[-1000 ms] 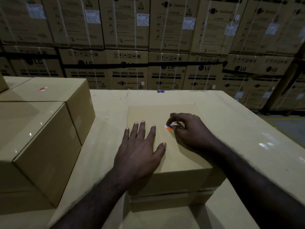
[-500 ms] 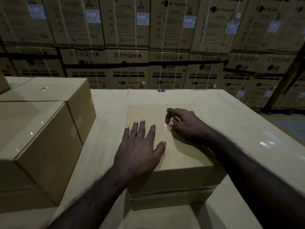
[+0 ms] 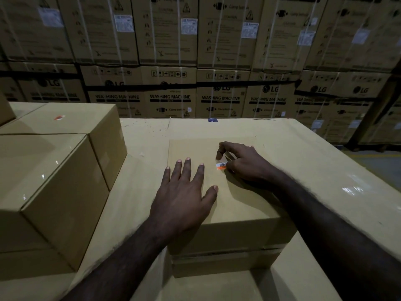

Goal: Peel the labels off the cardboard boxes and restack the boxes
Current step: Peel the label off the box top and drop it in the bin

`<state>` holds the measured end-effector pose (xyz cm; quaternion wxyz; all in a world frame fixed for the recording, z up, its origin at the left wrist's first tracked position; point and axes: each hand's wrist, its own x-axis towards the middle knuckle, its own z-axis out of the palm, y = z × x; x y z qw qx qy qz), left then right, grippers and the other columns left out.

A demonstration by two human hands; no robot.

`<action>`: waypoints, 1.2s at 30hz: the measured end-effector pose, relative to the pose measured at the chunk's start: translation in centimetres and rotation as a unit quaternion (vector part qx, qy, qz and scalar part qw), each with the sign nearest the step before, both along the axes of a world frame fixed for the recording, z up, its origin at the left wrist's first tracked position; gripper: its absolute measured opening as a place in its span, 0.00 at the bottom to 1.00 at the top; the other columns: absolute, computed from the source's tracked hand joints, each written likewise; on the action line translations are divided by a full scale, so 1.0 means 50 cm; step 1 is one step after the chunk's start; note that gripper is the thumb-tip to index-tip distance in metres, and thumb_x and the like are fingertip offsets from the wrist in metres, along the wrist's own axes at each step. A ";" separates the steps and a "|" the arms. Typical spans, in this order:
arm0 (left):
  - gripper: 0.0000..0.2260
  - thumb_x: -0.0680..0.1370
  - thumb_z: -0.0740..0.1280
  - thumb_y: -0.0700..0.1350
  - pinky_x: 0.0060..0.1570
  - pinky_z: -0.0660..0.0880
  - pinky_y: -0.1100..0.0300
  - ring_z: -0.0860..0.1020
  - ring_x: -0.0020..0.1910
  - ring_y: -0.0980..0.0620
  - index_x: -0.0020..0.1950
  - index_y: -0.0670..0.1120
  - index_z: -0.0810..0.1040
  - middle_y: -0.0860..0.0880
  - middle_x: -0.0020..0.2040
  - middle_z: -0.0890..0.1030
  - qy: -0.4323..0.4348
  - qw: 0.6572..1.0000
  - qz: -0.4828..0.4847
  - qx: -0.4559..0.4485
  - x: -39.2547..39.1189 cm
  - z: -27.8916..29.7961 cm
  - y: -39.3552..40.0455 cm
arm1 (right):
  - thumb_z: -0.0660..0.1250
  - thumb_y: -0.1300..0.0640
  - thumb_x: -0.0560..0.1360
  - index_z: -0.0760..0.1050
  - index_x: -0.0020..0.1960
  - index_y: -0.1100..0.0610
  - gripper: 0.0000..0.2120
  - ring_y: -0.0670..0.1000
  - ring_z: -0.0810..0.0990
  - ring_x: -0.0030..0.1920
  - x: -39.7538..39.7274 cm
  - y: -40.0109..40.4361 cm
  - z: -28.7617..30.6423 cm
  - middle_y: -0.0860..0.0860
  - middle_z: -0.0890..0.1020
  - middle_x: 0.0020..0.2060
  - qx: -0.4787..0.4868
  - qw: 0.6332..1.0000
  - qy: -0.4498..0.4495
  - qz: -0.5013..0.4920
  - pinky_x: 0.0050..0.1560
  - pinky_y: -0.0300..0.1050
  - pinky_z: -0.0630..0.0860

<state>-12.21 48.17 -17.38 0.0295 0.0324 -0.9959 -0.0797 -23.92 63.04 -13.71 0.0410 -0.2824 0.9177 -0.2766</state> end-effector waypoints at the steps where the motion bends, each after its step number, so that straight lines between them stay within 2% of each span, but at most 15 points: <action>1: 0.32 0.79 0.44 0.66 0.75 0.37 0.46 0.37 0.78 0.47 0.79 0.55 0.41 0.47 0.79 0.38 0.000 1.000 0.000 0.001 0.000 0.000 0.000 | 0.66 0.63 0.75 0.75 0.58 0.52 0.14 0.56 0.66 0.70 0.001 0.000 0.000 0.52 0.74 0.67 -0.002 1.000 0.001 0.003 0.72 0.68 0.53; 7: 0.32 0.79 0.44 0.66 0.75 0.38 0.46 0.37 0.78 0.47 0.79 0.54 0.42 0.47 0.79 0.39 0.002 1.000 -0.002 0.003 0.001 -0.001 -0.002 | 0.65 0.64 0.75 0.77 0.55 0.54 0.11 0.56 0.64 0.73 0.005 0.002 0.001 0.51 0.69 0.73 -0.019 1.000 -0.004 -0.001 0.73 0.68 0.52; 15: 0.31 0.79 0.44 0.66 0.75 0.38 0.46 0.38 0.78 0.47 0.79 0.54 0.42 0.47 0.79 0.40 0.014 1.000 -0.002 0.001 -0.001 -0.006 -0.002 | 0.66 0.64 0.74 0.79 0.53 0.55 0.10 0.56 0.63 0.74 -0.002 -0.002 -0.002 0.51 0.67 0.74 -0.023 1.000 -0.011 0.001 0.73 0.68 0.49; 21: 0.31 0.80 0.44 0.65 0.75 0.39 0.46 0.38 0.78 0.48 0.79 0.54 0.42 0.46 0.79 0.40 0.014 1.000 -0.003 0.005 0.005 -0.003 -0.001 | 0.64 0.61 0.75 0.73 0.48 0.52 0.05 0.54 0.66 0.70 -0.005 -0.018 0.003 0.52 0.73 0.69 0.015 1.000 -0.006 0.003 0.72 0.68 0.46; 23: 0.31 0.80 0.45 0.65 0.75 0.39 0.45 0.38 0.78 0.47 0.79 0.54 0.42 0.46 0.79 0.40 0.012 1.000 -0.004 0.005 0.005 -0.003 -0.001 | 0.63 0.61 0.76 0.74 0.51 0.55 0.05 0.54 0.67 0.69 -0.005 -0.013 0.004 0.53 0.74 0.67 0.003 1.000 -0.011 0.005 0.72 0.67 0.47; 25: 0.31 0.80 0.45 0.65 0.75 0.40 0.45 0.38 0.78 0.47 0.79 0.54 0.42 0.46 0.80 0.40 0.012 1.000 -0.003 0.005 0.004 -0.002 -0.001 | 0.63 0.61 0.77 0.76 0.55 0.59 0.08 0.55 0.66 0.71 -0.004 -0.009 0.004 0.54 0.72 0.69 -0.006 1.000 -0.013 0.004 0.73 0.68 0.48; 28: 0.31 0.79 0.44 0.65 0.75 0.40 0.45 0.38 0.78 0.47 0.79 0.54 0.42 0.47 0.79 0.40 0.010 1.000 -0.003 0.004 0.004 -0.002 0.000 | 0.64 0.63 0.75 0.76 0.61 0.58 0.14 0.55 0.63 0.73 -0.004 -0.007 -0.001 0.51 0.70 0.72 -0.020 1.000 -0.011 0.000 0.72 0.70 0.51; 31: 0.31 0.80 0.45 0.65 0.76 0.40 0.45 0.38 0.78 0.47 0.79 0.54 0.42 0.47 0.79 0.40 0.005 1.000 -0.004 0.004 0.004 0.000 0.000 | 0.67 0.63 0.73 0.77 0.59 0.50 0.16 0.54 0.65 0.73 -0.007 -0.005 -0.007 0.48 0.72 0.70 -0.034 0.999 -0.012 0.016 0.72 0.70 0.52; 33: 0.32 0.79 0.45 0.65 0.76 0.40 0.45 0.38 0.78 0.47 0.79 0.54 0.42 0.47 0.79 0.40 0.002 1.000 -0.004 0.003 0.004 0.001 -0.001 | 0.67 0.63 0.74 0.78 0.61 0.46 0.20 0.53 0.62 0.74 -0.007 -0.002 -0.008 0.47 0.71 0.72 -0.031 0.999 -0.014 0.023 0.73 0.70 0.51; 35: 0.32 0.79 0.45 0.65 0.75 0.40 0.45 0.38 0.78 0.47 0.79 0.54 0.42 0.47 0.79 0.39 0.000 1.000 -0.003 0.004 0.003 0.002 0.000 | 0.66 0.64 0.74 0.80 0.60 0.47 0.19 0.51 0.61 0.75 -0.004 0.002 -0.008 0.46 0.72 0.71 -0.041 0.999 0.000 0.027 0.74 0.66 0.53; 36: 0.32 0.79 0.44 0.66 0.75 0.39 0.45 0.38 0.78 0.47 0.79 0.54 0.42 0.47 0.79 0.39 0.000 1.000 -0.003 0.004 0.003 0.001 0.000 | 0.66 0.65 0.75 0.81 0.58 0.49 0.17 0.50 0.62 0.75 -0.003 0.004 -0.009 0.46 0.73 0.70 -0.057 0.998 0.006 0.028 0.75 0.60 0.56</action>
